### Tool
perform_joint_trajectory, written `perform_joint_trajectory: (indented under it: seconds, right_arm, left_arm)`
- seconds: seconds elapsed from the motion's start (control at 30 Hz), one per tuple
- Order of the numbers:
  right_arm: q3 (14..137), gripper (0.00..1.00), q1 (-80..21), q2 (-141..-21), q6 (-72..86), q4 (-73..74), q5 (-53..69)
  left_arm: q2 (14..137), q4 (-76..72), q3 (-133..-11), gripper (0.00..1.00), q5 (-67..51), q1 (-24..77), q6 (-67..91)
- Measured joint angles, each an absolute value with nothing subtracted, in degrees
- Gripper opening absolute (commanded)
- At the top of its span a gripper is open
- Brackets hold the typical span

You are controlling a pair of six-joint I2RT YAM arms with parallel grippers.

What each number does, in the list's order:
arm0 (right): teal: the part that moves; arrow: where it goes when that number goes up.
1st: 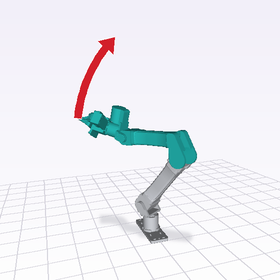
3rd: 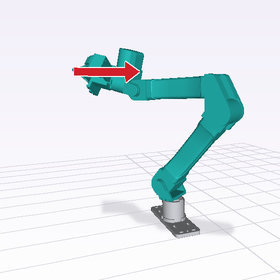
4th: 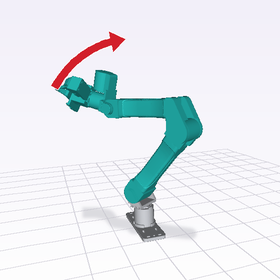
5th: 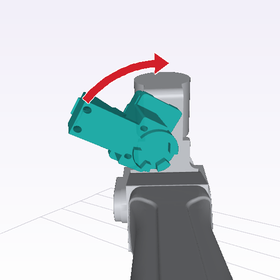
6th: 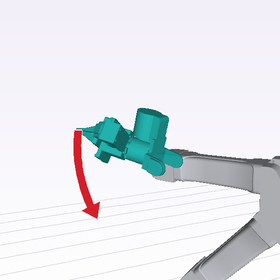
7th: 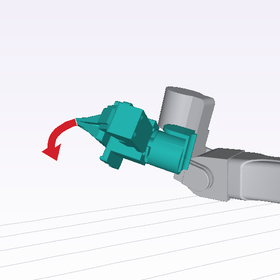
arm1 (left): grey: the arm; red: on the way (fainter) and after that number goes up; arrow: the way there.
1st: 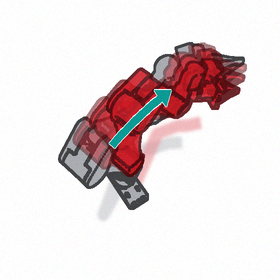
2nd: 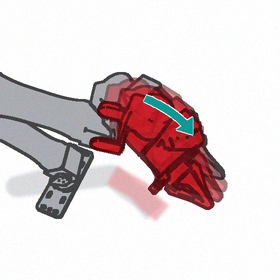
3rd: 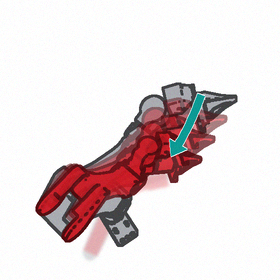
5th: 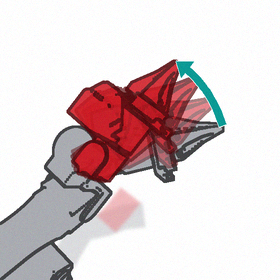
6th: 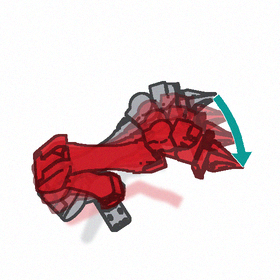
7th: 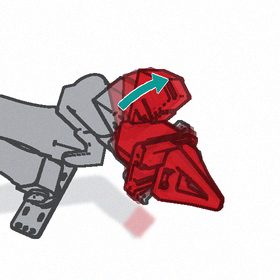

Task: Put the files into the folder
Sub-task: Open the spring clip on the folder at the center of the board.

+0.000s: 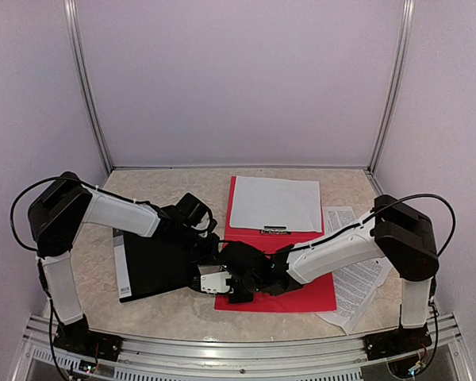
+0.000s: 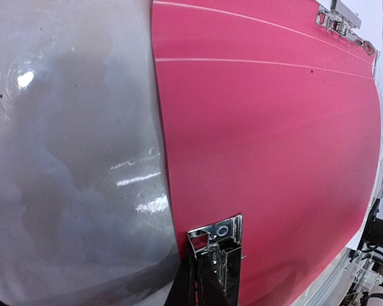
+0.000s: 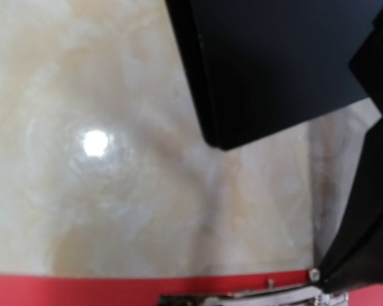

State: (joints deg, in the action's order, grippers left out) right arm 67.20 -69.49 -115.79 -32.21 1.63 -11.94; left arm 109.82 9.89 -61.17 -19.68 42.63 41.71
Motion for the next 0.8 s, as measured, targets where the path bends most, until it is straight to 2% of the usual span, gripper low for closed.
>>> perform_joint_trajectory:
  seconds: [0.8]
  right_arm:
    - [73.76, 0.00, -69.78, -118.19, -33.47, 10.31, -13.37]
  left_arm:
    - [109.60, 10.00, -61.19, 0.00, -16.97, 43.18, 38.02]
